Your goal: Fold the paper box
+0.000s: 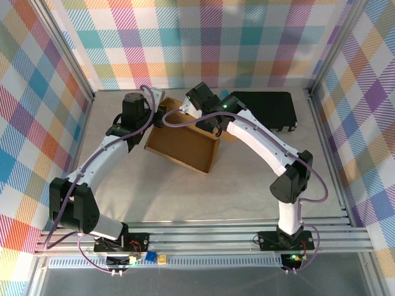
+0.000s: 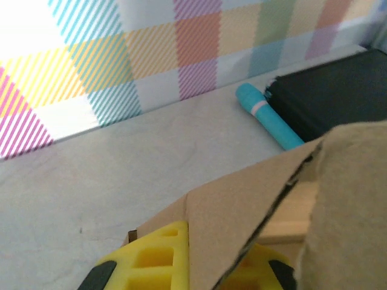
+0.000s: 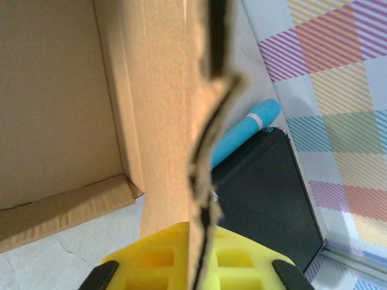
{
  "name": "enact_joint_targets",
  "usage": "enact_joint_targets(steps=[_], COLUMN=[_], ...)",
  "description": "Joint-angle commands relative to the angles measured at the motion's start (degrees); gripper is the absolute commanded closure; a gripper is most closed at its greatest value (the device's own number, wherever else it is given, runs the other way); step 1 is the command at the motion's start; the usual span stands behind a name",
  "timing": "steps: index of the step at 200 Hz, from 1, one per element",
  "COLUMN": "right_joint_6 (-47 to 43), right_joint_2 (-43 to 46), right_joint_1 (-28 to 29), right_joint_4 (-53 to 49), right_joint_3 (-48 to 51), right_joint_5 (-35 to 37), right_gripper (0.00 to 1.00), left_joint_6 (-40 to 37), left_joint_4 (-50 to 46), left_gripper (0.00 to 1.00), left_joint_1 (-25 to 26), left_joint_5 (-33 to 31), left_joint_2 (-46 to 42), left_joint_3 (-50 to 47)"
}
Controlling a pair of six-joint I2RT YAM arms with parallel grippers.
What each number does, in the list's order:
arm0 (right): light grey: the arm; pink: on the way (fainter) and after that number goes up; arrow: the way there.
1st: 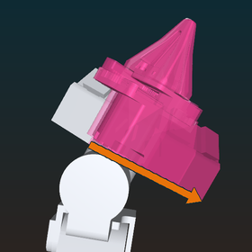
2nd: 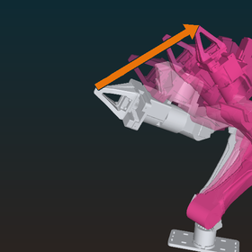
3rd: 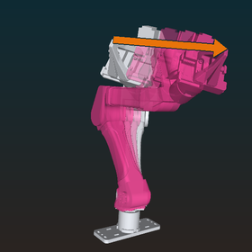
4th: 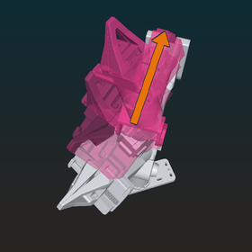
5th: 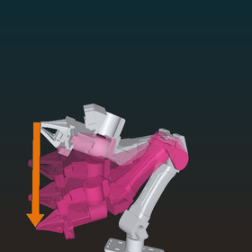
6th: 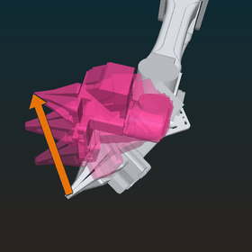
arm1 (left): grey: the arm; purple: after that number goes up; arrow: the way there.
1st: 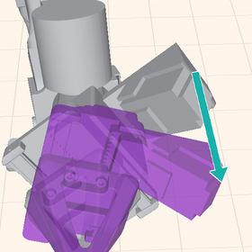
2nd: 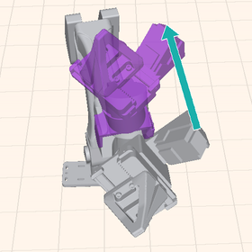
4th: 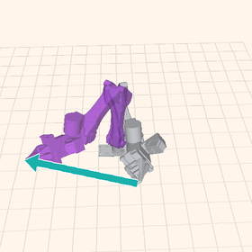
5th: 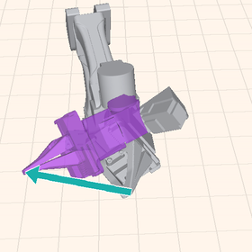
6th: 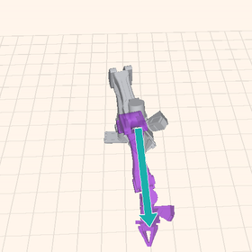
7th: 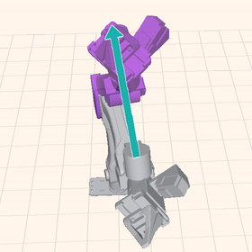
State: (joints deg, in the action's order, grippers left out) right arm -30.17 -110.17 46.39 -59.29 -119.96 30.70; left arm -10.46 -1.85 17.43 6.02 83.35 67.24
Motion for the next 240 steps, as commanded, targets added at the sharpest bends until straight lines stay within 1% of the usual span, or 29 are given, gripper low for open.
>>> enact_joint_targets(steps=[1, 6, 9, 20, 33, 48, 50, 63, 66, 76, 103, 121, 138, 154, 169, 176, 190, 191, 209, 223, 240], right_joint_6=[8.3, 10.1, 11.3, 14.6, 18.4, 21.5, 21.7, 24.1, 26.1, 29.0, 36.0, 41.1, 46.7, 54.5, 64.1, 68.5, 76.6, 77.5, 83.5, 86.7, 86.7], right_joint_2=[-2.8, -3.4, -3.7, -4.2, -3.5, -1.7, -1.6, 0.2, 0.6, 2.0, 6.0, 9.3, 12.8, 15.3, 16.3, 16.2, 14.9, 14.5, 10.9, 6.2, 0.0], right_joint_1=[2.2, 2.3, 2.3, 2.3, 2.3, 2.1, 2.0, 1.6, 1.4, 0.8, -2.0, -5.1, -8.7, -14.1, -20.1, -23.4, -29.1, -29.8, -35.1, -37.7, -38.6], right_joint_4=[-0.6, -1.4, -1.9, -3.4, -4.0, -3.8, -3.8, -3.6, -3.6, -3.6, -3.9, -2.5, 0.5, 2.5, 3.1, 3.2, 3.0, 3.0, 4.7, 4.6, 2.3], right_joint_3=[-6.6, -7.6, -8.2, -9.4, -9.6, -9.3, -9.2, -9.2, -9.3, -9.3, -9.3, -8.4, -5.4, -1.8, 2.1, 3.8, 6.4, 6.7, 9.2, 8.0, 3.1], right_joint_5=[-0.5, -0.4, -0.6, -1.9, -3.1, -5.1, -5.1, -7.1, -7.7, -9.7, -13.8, -15.4, -16.8, -19.2, -23.1, -26.5, -32.5, -33.8, -43.7, -50.8, -55.5], right_gripper=[1.0, 1.0, 0.98, 0.9, 0.76, 0.62, 0.62, 0.5, 0.49, 0.44, 0.38, 0.35, 0.31, 0.31, 0.33, 0.33, 0.34, 0.34, 0.39, 0.44, 0.46], left_joint_6=[5.4, 6.3, 6.7, 7.4, 7.3, 6.0, 5.8, 4.7, 4.5, 4.3, 4.4, 4.6, 4.8, 5.3, 5.9, 6.1, 6.5, 6.5, 6.9, 7.1, 7.3], left_joint_4=[5.6, 7.7, 9.1, 14.5, 19.4, 21.3, 21.4, 22.7, 23.3, 25.2, 28.6, 30.5, 31.9, 33.2, 34.3, 34.6, 35.2, 35.3, 36.2, 36.7, 36.6], left_gripper=[1.0, 1.0, 1.0, 1.0, 1.0, 1.0, 1.0, 1.0, 1.0, 1.0, 1.0, 1.0, 1.0, 1.0, 1.0, 1.0, 1.0, 1.0, 1.0, 1.0, 1.0], left_joint_1=[2.1, 2.3, 2.3, 2.3, 2.3, 2.2, 2.3, 2.2, 2.1, 2.0, 1.2, 0.8, 0.4, -0.1, -0.4, -0.6, -1.0, -1.0, -1.3, -1.6, -1.9], left_joint_5=[-6.6, -7.4, -7.8, -8.9, -9.7, -9.0, -8.8, -7.8, -7.7, -7.6, -6.6, -6.2, -6.0, -5.9, -5.7, -5.5, -4.9, -4.9, -4.4, -4.1, -3.7], left_joint_2=[-0.5, -0.7, -0.8, -1.2, -1.6, -1.6, -1.6, -1.5, -1.5, -1.5, -0.7, -0.4, 0.1, 0.4, 0.7, 0.8, 1.0, 1.0, 1.4, 1.4, 1.5], left_joint_3=[-3.4, -4.7, -5.6, -9.0, -11.9, -13.1, -13.1, -13.9, -14.3, -15.5, -17.6, -18.7, -19.4, -20.0, -20.5, -20.7, -21.2, -21.2, -21.9, -22.2, -22.2])
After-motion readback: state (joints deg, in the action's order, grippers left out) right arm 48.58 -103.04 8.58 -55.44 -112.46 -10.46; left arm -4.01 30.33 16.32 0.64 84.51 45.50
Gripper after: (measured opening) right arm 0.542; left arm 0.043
